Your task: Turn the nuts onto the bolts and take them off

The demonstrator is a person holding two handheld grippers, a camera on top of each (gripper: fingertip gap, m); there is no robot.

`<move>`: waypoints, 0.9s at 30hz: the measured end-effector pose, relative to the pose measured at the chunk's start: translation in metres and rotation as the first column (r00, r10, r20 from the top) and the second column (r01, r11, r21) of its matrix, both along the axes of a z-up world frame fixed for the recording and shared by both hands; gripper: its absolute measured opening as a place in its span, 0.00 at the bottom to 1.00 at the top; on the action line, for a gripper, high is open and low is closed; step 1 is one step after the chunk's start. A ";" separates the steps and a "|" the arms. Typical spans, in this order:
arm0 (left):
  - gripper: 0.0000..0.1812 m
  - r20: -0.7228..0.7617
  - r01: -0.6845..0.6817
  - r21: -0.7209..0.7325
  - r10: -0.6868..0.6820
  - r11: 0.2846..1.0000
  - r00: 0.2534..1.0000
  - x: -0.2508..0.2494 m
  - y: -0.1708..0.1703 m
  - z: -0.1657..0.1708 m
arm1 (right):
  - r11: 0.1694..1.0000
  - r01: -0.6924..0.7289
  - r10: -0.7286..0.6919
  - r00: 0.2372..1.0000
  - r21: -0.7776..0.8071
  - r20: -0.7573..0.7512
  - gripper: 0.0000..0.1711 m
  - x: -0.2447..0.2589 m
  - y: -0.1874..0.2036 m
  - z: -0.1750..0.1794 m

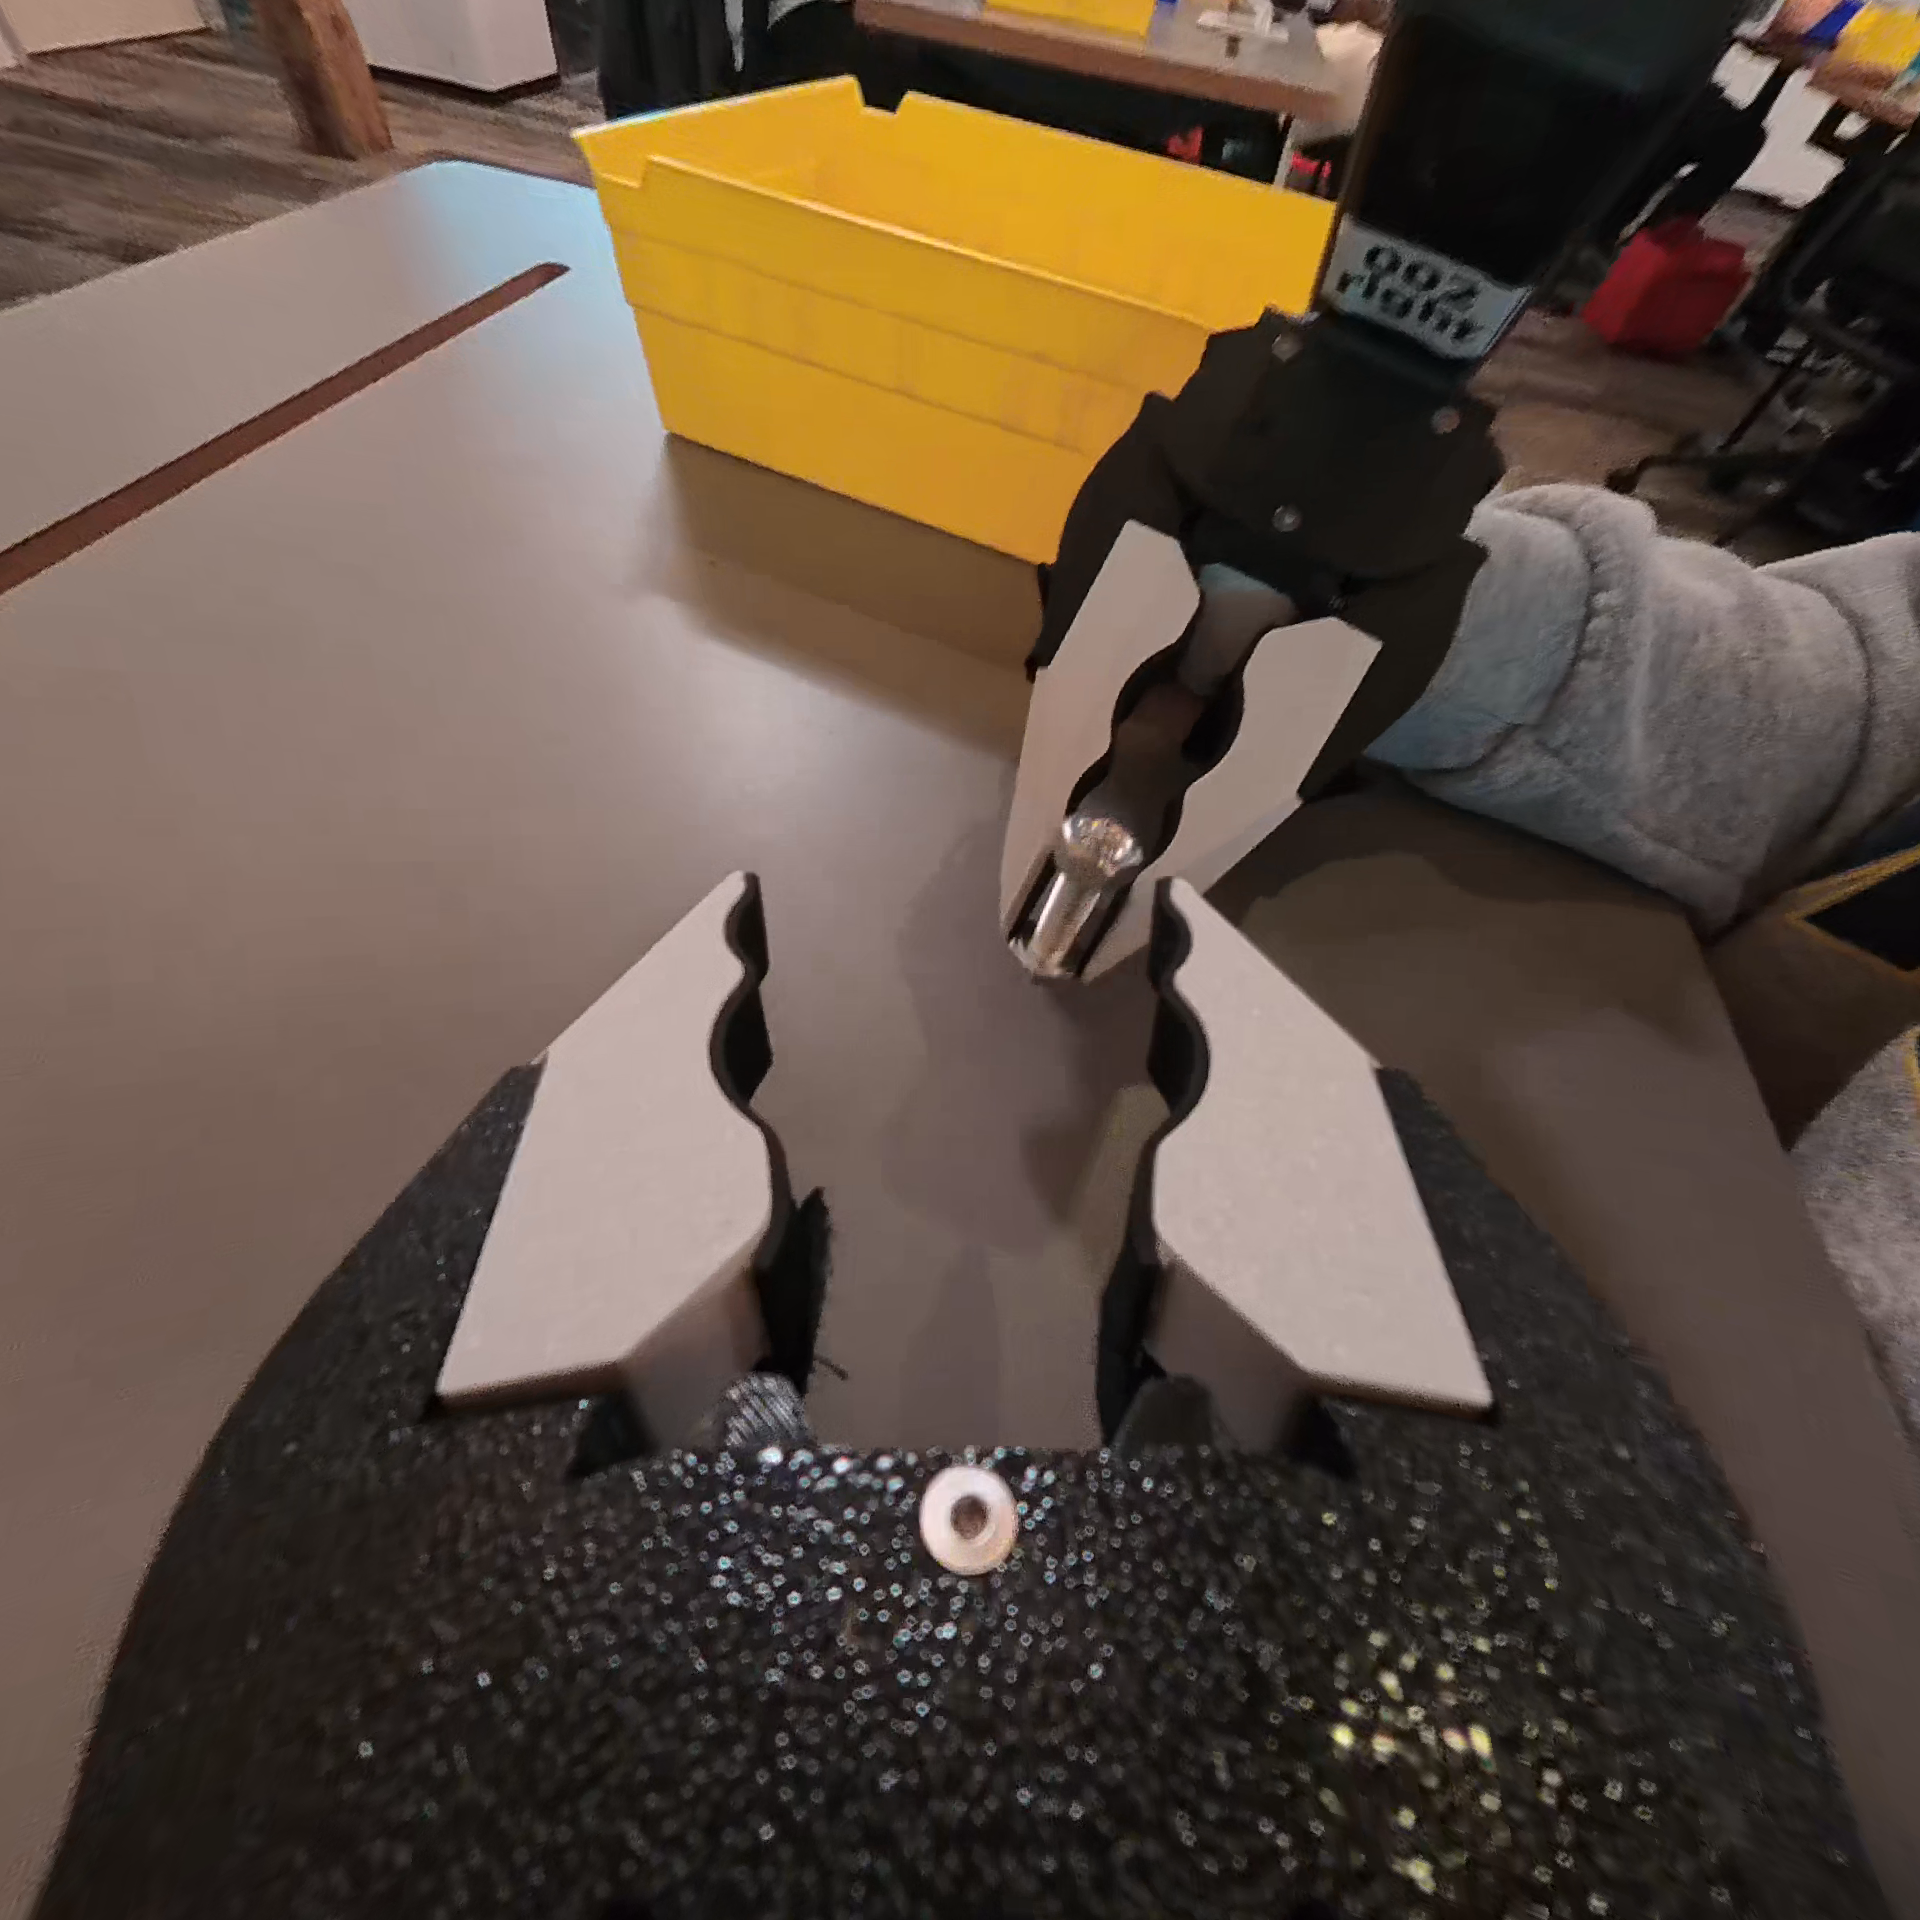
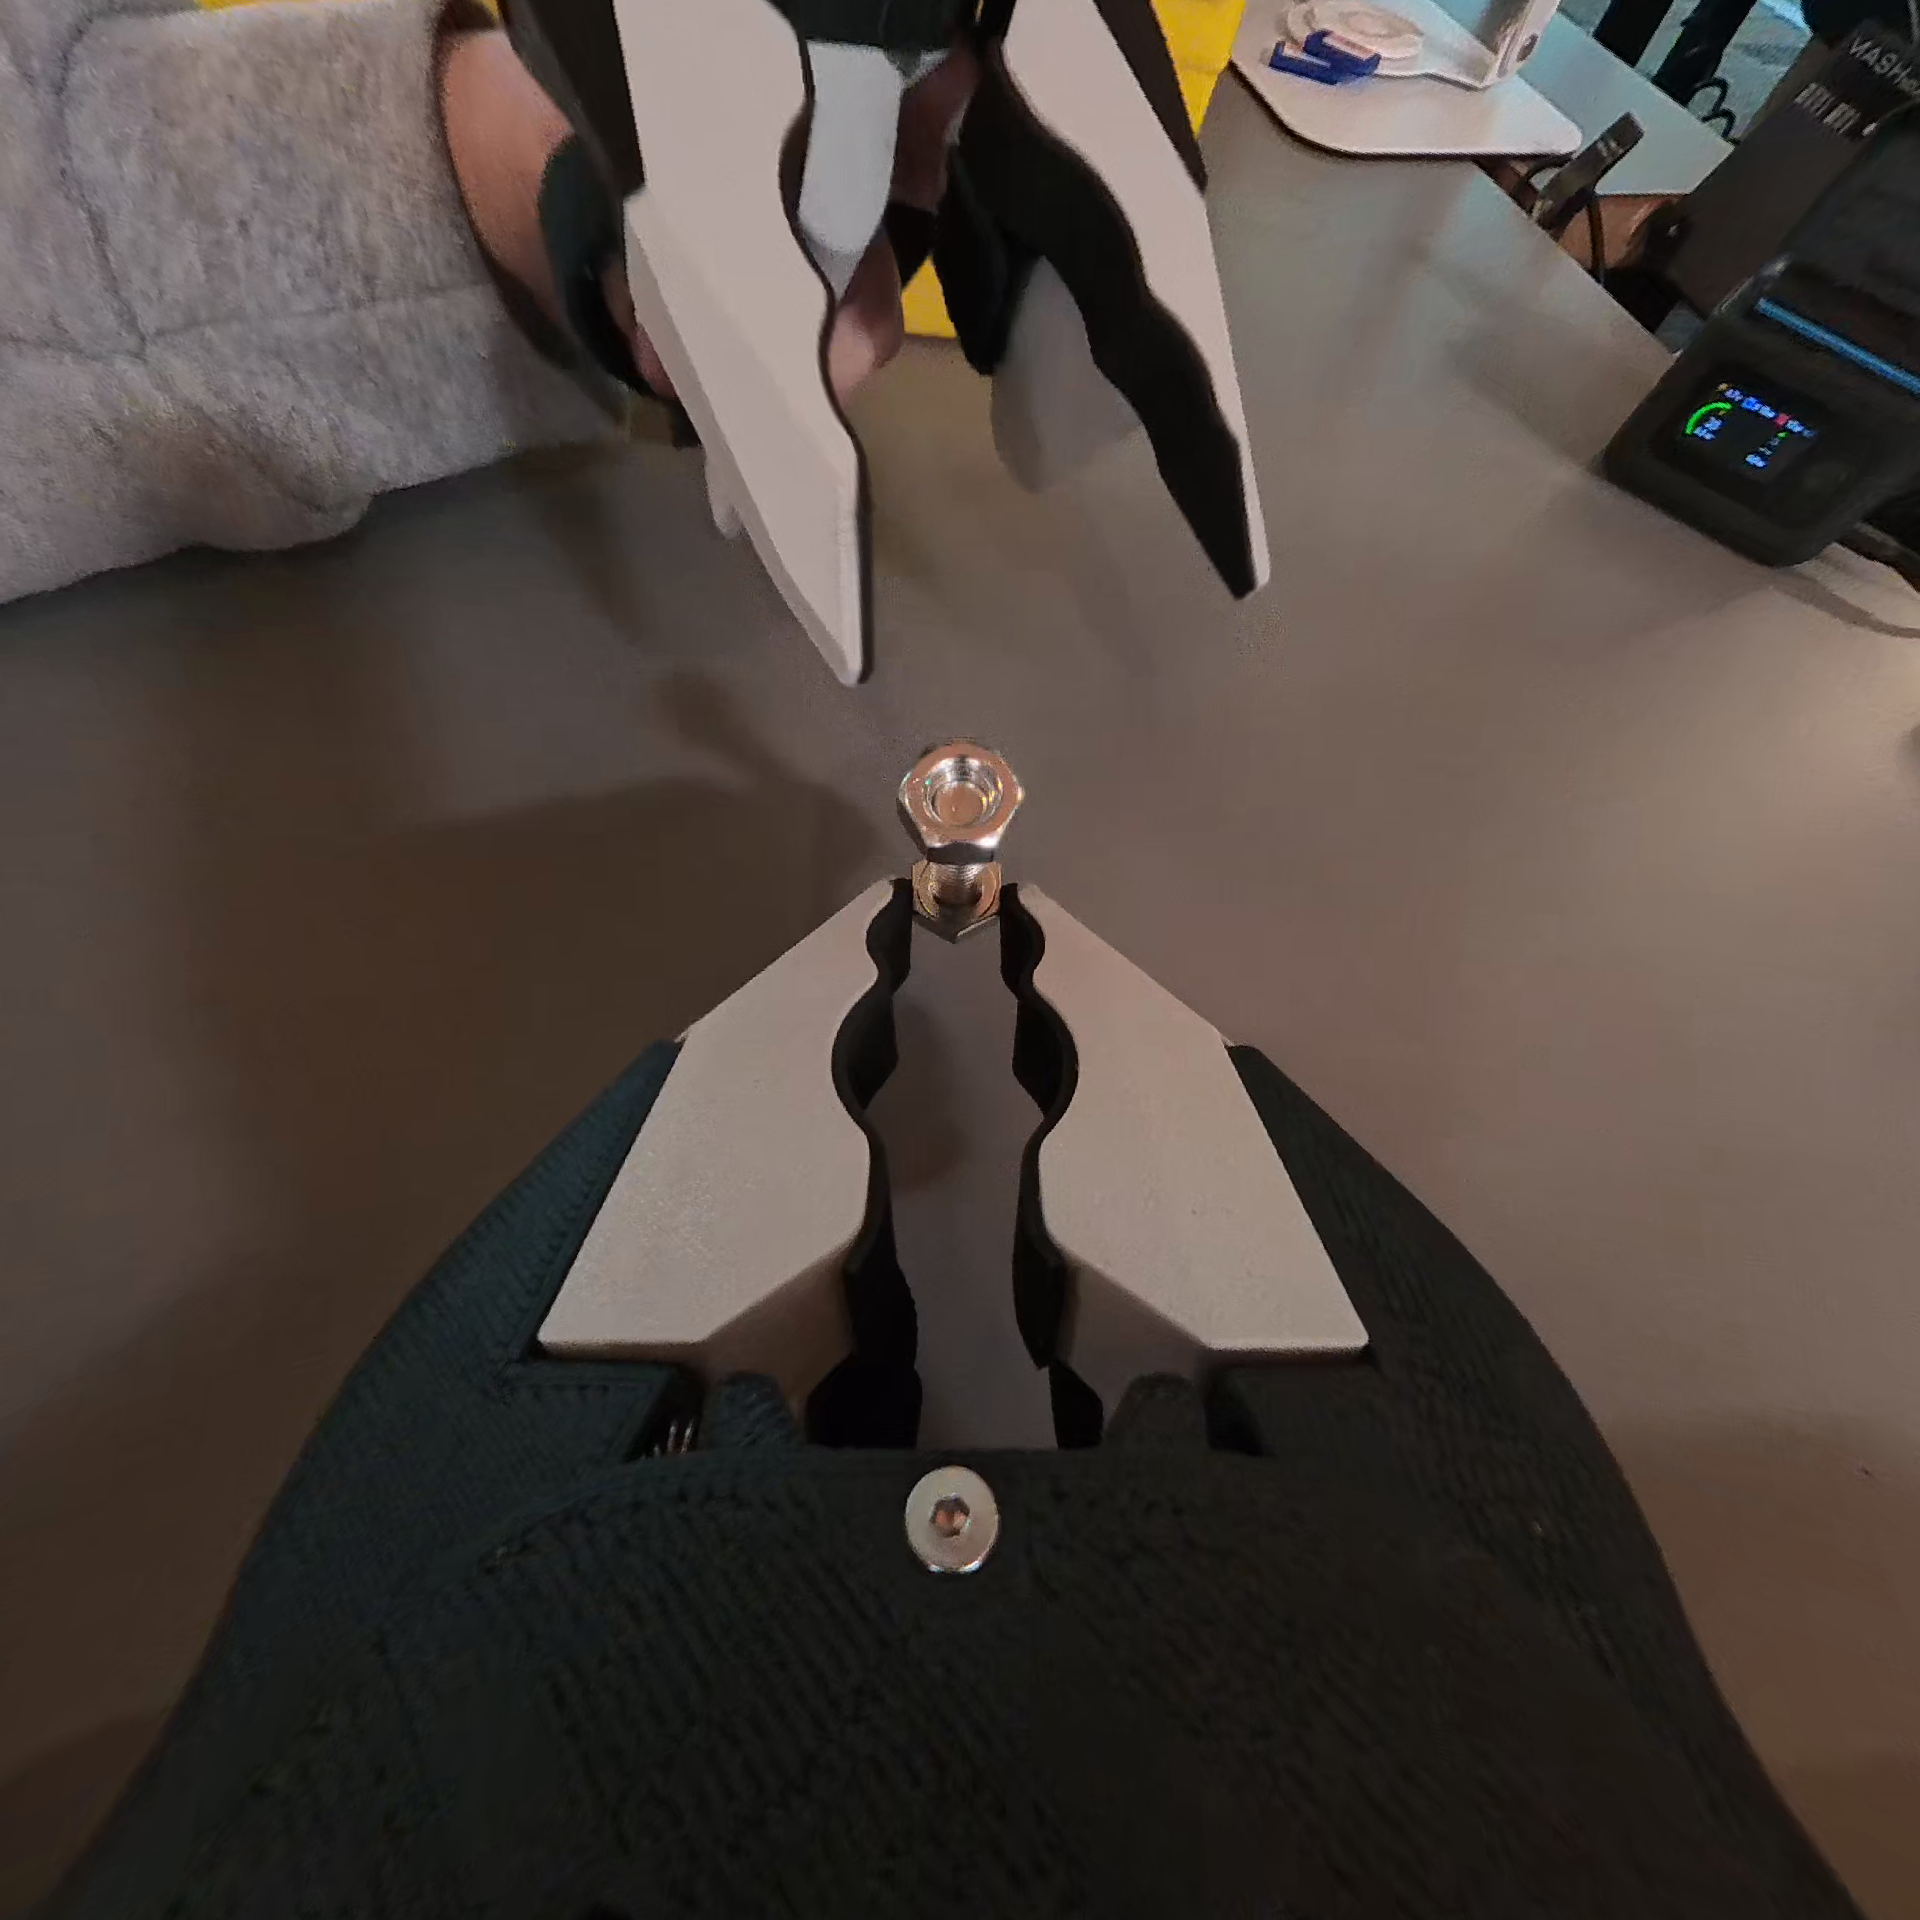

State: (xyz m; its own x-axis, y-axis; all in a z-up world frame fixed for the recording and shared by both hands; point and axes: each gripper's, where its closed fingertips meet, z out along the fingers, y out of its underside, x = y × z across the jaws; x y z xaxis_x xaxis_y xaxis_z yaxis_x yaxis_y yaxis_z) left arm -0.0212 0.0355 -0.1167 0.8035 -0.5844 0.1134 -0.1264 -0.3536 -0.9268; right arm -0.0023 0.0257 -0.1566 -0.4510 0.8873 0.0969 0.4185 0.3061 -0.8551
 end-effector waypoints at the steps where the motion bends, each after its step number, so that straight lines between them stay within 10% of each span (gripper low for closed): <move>1: 0.40 0.010 0.014 0.009 -0.014 1.000 1.000 0.005 0.001 0.001 | 1.000 -0.005 0.005 1.000 0.004 0.001 0.09 0.000 -0.001 -0.001; 27: 0.45 0.056 -0.043 0.050 0.040 0.998 0.998 -0.021 -0.006 0.014 | 0.999 -0.041 0.040 0.999 -0.018 -0.034 0.09 0.002 -0.008 0.006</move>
